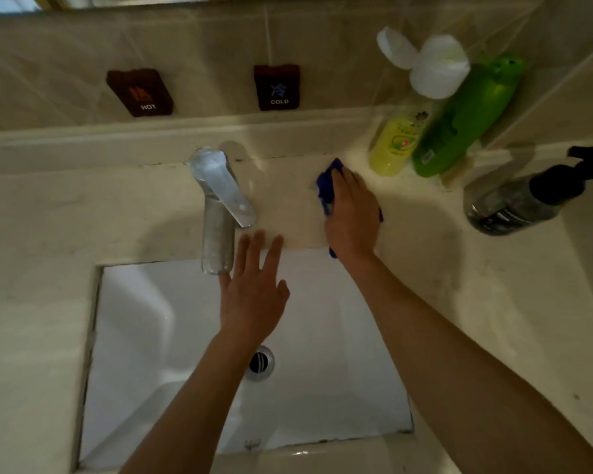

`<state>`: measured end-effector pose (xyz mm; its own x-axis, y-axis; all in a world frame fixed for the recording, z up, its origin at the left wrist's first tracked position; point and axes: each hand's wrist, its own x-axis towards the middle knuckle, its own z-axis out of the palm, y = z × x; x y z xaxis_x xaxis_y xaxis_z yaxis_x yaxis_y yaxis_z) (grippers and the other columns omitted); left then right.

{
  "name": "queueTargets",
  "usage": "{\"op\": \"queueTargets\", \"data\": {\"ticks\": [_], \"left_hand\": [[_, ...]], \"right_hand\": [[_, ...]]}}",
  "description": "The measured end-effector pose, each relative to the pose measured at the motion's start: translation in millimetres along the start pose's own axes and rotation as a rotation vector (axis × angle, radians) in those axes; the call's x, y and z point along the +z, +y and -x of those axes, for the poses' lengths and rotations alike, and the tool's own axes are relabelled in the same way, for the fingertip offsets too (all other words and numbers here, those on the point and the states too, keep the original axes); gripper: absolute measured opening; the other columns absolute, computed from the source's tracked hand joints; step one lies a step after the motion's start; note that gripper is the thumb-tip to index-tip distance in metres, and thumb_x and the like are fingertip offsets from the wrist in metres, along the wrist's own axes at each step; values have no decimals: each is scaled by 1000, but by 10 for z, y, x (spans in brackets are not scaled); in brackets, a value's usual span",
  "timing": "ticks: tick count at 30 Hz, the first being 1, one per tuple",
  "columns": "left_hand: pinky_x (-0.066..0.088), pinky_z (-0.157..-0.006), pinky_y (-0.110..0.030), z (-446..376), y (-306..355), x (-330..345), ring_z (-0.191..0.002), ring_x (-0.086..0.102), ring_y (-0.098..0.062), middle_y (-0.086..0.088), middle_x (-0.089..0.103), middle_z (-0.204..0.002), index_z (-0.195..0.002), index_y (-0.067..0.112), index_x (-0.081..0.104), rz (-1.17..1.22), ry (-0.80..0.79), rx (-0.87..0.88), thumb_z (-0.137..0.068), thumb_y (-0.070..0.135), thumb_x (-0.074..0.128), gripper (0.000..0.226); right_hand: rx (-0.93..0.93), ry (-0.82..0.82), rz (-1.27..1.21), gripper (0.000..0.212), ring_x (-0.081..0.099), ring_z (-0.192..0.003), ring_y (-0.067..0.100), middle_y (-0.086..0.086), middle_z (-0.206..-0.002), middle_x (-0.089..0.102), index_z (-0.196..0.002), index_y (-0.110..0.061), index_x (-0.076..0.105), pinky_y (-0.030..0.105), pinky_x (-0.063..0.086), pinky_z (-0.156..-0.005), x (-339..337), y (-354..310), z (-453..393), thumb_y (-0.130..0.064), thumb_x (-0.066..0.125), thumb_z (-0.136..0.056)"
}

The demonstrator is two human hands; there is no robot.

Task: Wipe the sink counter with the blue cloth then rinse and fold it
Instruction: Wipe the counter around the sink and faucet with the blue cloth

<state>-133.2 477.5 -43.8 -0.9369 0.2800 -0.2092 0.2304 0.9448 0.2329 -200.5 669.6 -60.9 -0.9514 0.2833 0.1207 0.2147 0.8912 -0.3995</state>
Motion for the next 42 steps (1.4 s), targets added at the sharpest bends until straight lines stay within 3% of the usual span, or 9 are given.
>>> {"op": "queueTargets", "data": {"ticks": [7, 10, 14, 18, 25, 31, 33, 39, 42], "left_hand": [[36, -107, -55, 12, -75, -88, -148, 23, -18, 0, 25, -160, -150, 31, 31, 18, 72, -19, -90, 24, 58, 66], [44, -96, -50, 51, -154, -68, -122, 52, -17, -5, 41, -149, -143, 30, 46, -18, 147, -5, -84, 17, 62, 63], [44, -95, -50, 72, -132, -68, -114, 48, -21, -11, 55, -136, -133, 21, 60, 21, 262, -39, -77, 4, 65, 58], [39, -100, -52, 65, -119, -75, -119, 45, -25, -11, 56, -137, -133, 17, 60, 86, 243, -54, -77, -4, 59, 60], [41, -107, -52, 42, -207, -35, -132, 46, -34, -13, 53, -143, -132, 9, 60, 196, 204, -46, -75, -11, 54, 61], [43, -99, -28, 9, -310, 8, -122, 53, -17, 5, 47, -146, -142, 27, 48, 385, 196, -97, -78, -13, 42, 75], [46, -101, -34, 18, -332, 15, -125, 53, -22, 2, 46, -148, -144, 24, 47, 380, 190, -102, -80, -12, 44, 73], [53, -93, -51, 28, -273, 12, -123, 57, -39, -12, 49, -147, -136, 5, 56, 221, 180, 0, -78, -2, 47, 59], [54, -91, -52, 52, -268, -15, -120, 59, -39, -12, 49, -148, -136, 5, 56, 214, 184, 10, -79, -2, 50, 58]], "right_hand": [[-344, -153, -137, 60, 49, -135, 26, 5, -146, 54, -140, -14, 54, 43, 39, -112, 253, -527, -484, -4, 70, -83], [-499, -272, -147, 59, 54, -129, 23, -1, -141, 58, -139, -26, 57, 37, 42, -109, 297, -591, -496, -4, 68, -85], [-570, -388, -284, 59, 59, -122, 21, 0, -136, 62, -134, -31, 62, 36, 46, -106, 192, -341, -197, 0, 66, -84], [-634, -603, -461, 43, 50, -126, 11, 8, -134, 62, -121, -9, 70, 30, 38, -110, -130, 158, 171, 10, 57, -84], [-173, 4, -183, 54, 61, -118, 37, 18, -132, 64, -128, -4, 64, 44, 47, -104, -64, 190, -182, 5, 59, -76], [-571, -301, -373, 52, 59, -124, 29, 13, -135, 63, -128, -9, 67, 41, 43, -111, 192, -380, 301, 9, 67, -79], [-655, -346, -466, 34, 60, -120, 32, 22, -127, 66, -116, -1, 71, 37, 41, -111, 82, -95, 462, 8, 66, -83], [-107, -167, -374, 50, 56, -127, 31, 14, -139, 59, -134, -9, 60, 34, 39, -111, -220, 266, 57, 8, 55, -87], [-113, -56, -176, 54, 56, -125, 32, 14, -139, 58, -137, -8, 57, 36, 39, -108, -28, -185, -247, 3, 61, -84]]}}
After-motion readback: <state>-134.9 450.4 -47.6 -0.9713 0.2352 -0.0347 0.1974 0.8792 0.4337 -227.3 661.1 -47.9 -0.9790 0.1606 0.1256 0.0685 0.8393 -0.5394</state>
